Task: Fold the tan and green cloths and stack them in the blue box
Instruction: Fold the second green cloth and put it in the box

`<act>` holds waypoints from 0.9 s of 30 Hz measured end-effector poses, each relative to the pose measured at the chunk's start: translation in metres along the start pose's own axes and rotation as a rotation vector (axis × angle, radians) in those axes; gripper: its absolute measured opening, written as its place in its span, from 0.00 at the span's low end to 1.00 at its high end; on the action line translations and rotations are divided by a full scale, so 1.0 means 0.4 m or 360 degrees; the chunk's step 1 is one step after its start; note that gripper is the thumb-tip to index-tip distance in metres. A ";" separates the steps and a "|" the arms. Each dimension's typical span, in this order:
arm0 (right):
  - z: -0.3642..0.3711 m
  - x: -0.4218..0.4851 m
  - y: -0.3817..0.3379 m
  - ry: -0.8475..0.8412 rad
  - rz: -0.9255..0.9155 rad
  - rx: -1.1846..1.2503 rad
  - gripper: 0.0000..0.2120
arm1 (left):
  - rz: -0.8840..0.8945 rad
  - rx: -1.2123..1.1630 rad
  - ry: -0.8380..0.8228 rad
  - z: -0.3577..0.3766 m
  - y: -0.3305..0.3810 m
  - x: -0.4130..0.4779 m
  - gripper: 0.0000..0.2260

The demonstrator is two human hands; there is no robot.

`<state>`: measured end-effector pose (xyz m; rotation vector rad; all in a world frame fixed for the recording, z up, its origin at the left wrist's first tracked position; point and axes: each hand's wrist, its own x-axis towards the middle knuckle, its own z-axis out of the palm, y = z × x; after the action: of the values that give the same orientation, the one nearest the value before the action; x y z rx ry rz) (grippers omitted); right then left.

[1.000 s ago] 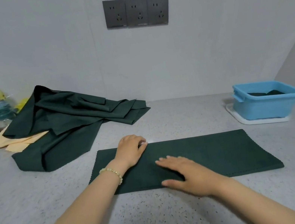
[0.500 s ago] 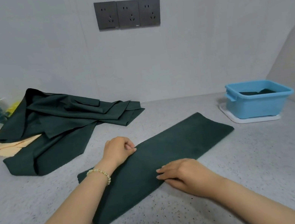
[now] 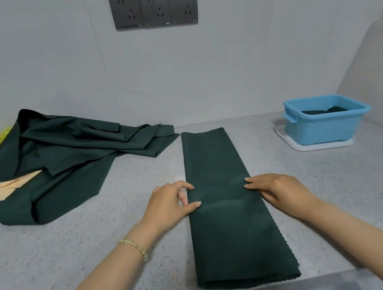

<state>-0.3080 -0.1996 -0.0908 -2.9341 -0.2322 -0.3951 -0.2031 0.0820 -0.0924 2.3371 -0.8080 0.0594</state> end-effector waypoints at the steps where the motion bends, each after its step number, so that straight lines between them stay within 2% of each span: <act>1: -0.005 -0.007 -0.004 0.0045 -0.0041 0.0000 0.16 | 0.0055 0.0077 0.0012 -0.004 -0.003 -0.006 0.15; 5: -0.024 -0.042 -0.020 0.0187 -0.0337 -0.0032 0.18 | 0.0482 0.0492 -0.0051 -0.038 -0.034 -0.041 0.17; 8: -0.024 -0.058 -0.023 0.0165 -0.0500 -0.0130 0.20 | 0.0762 0.0714 -0.0143 -0.059 -0.037 -0.063 0.19; 11: -0.027 -0.062 -0.023 0.0141 -0.0532 -0.0129 0.21 | 0.1040 0.0880 -0.0059 -0.068 -0.013 -0.063 0.17; 14: -0.024 -0.067 -0.025 0.0089 -0.0509 -0.0101 0.20 | 0.1159 0.1016 -0.0087 -0.067 0.000 -0.055 0.15; 17: -0.017 -0.076 -0.022 -0.0059 -0.0272 0.0106 0.20 | 0.1082 0.1011 -0.0133 -0.056 0.000 -0.055 0.14; 20: -0.020 -0.074 -0.022 -0.0185 -0.0086 0.0320 0.19 | 0.0930 0.0834 -0.0103 -0.044 -0.006 -0.057 0.12; 23: -0.032 -0.057 -0.032 -0.0224 0.0113 0.0738 0.16 | 0.0612 0.0502 -0.0102 -0.035 -0.018 -0.047 0.10; 25: -0.040 -0.036 -0.037 -0.0190 0.0206 0.1036 0.10 | 0.0356 0.0243 -0.0055 -0.024 -0.016 -0.039 0.09; 27: -0.039 0.002 -0.037 -0.0030 0.0371 0.1030 0.08 | 0.0081 -0.0009 0.0015 -0.018 -0.002 -0.021 0.12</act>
<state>-0.3136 -0.1879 -0.0735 -2.2929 -0.0095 -0.2042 -0.2082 0.0913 -0.0891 2.3095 -0.8616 0.0898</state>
